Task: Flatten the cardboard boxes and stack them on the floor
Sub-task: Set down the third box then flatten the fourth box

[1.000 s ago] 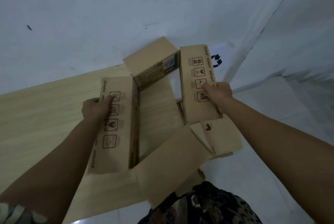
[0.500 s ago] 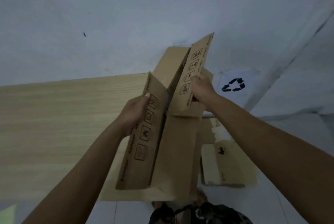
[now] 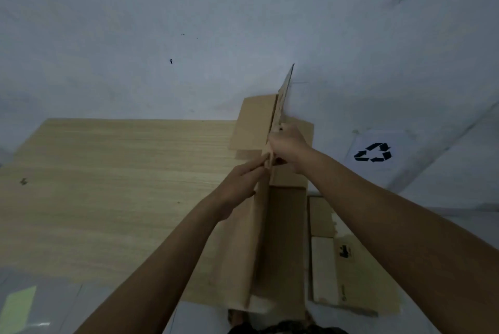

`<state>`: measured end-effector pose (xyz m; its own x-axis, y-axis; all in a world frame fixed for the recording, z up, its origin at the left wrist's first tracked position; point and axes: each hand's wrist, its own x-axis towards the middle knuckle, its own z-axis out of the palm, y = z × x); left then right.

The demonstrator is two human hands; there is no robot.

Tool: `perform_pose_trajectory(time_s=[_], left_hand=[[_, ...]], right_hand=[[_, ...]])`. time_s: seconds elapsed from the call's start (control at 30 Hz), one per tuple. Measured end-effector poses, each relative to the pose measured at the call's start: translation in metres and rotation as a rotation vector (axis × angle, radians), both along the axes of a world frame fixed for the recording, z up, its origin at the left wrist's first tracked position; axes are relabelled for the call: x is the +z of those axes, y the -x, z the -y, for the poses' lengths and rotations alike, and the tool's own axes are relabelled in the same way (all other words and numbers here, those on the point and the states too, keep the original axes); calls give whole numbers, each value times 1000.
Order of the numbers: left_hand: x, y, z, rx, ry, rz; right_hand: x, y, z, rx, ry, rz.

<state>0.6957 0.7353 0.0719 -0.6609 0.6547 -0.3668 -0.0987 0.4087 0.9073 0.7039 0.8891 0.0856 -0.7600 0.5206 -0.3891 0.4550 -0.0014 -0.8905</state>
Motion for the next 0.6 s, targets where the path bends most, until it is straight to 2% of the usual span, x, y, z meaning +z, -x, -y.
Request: perform_pose_trajectory(time_s=[0.07, 0.13, 0.23, 0.3, 0.43, 0.53, 0.6], left_hand=[[-4, 6, 10, 32, -14, 82], [-15, 17, 23, 146, -16, 41], [-35, 38, 50, 326, 154, -92], [-51, 54, 73, 437, 224, -69], [-70, 88, 116, 612, 214, 133], [-67, 105, 137, 579, 153, 382], [-65, 117, 145, 552, 127, 385]], right_hand=[[0, -2, -5, -4, -44, -21], [5, -4, -6, -9, -76, -60], [15, 1, -3, -23, -84, -154], [23, 6, 2, -33, -66, -216], [35, 17, 7, -105, 110, -342], [36, 25, 11, -128, 172, -371], [27, 28, 12, -142, 136, -347]])
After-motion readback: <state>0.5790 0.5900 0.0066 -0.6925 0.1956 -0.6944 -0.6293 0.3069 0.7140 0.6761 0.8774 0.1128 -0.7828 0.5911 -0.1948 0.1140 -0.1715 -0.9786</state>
